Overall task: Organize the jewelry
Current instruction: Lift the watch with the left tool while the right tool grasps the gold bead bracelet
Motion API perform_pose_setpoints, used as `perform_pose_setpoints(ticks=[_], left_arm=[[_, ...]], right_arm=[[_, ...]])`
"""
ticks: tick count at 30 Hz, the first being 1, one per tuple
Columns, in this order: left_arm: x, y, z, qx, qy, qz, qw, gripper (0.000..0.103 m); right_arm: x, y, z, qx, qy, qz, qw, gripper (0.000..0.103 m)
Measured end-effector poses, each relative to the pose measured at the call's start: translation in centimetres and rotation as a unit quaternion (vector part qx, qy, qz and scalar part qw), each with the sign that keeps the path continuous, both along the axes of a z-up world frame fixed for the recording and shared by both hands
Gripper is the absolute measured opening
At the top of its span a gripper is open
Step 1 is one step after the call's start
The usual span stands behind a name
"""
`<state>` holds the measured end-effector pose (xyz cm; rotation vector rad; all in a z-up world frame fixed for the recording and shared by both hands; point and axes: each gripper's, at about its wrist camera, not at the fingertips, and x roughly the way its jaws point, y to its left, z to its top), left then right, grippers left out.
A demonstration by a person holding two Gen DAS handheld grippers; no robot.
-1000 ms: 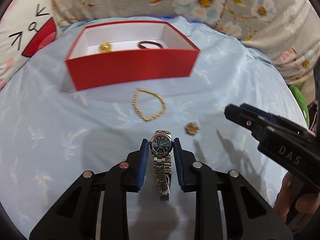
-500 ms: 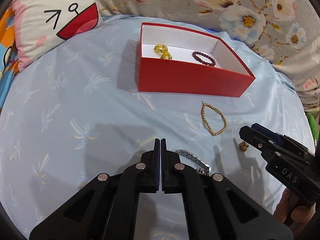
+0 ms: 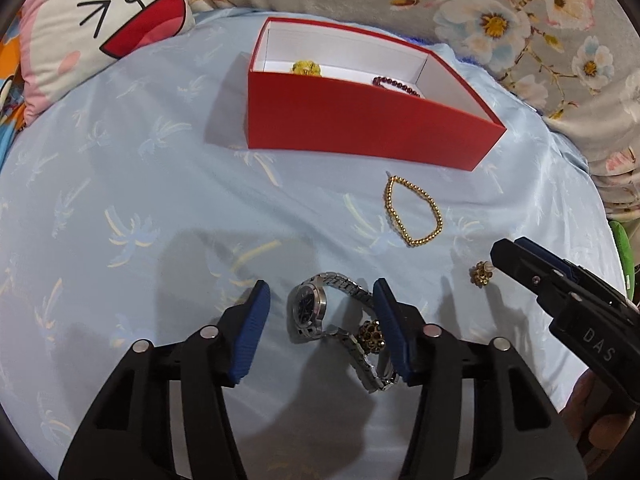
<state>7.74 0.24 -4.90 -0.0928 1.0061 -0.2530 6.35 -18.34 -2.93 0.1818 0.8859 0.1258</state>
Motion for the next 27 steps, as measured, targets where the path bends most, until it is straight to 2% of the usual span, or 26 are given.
perform_pose_setpoints(ticks=[1, 4, 6, 7, 9, 14, 17, 27], left_arm=[[0.0, 0.0, 0.0, -0.001, 0.001, -0.002, 1.0000, 0.045], [-0.3, 0.5, 0.0, -0.009, 0.005, -0.005, 0.9999, 0.043], [-0.7, 0.7, -0.1, -0.001, 0.001, -0.007, 1.0000, 0.042], [-0.8, 0.7, -0.1, 0.007, -0.003, -0.006, 1.0000, 0.035], [-0.9, 0.8, -0.1, 0.013, -0.007, -0.005, 0.9999, 0.031], [-0.6, 0.6, -0.1, 0.020, -0.012, -0.006, 0.9997, 0.011], [-0.5, 0.4, -0.2, 0.021, -0.013, -0.013, 0.9996, 0.006], [-0.4, 0.0, 0.2, 0.005, -0.007, -0.027, 0.9996, 0.006]], right_arm=[[0.0, 0.0, 0.0, 0.000, 0.000, 0.000, 1.000, 0.036], [-0.1, -0.1, 0.0, 0.003, 0.000, 0.000, 1.000, 0.036], [0.0, 0.0, 0.1, 0.003, -0.001, 0.001, 1.000, 0.036], [0.0, 0.1, 0.1, 0.003, -0.001, 0.002, 1.000, 0.036], [0.0, 0.2, 0.1, 0.003, 0.000, 0.004, 1.000, 0.036], [0.4, 0.8, -0.1, 0.001, 0.003, 0.011, 1.000, 0.036], [0.9, 1.3, -0.3, -0.003, 0.004, 0.015, 1.000, 0.036], [3.6, 3.2, -1.0, -0.018, 0.010, 0.041, 0.999, 0.036]])
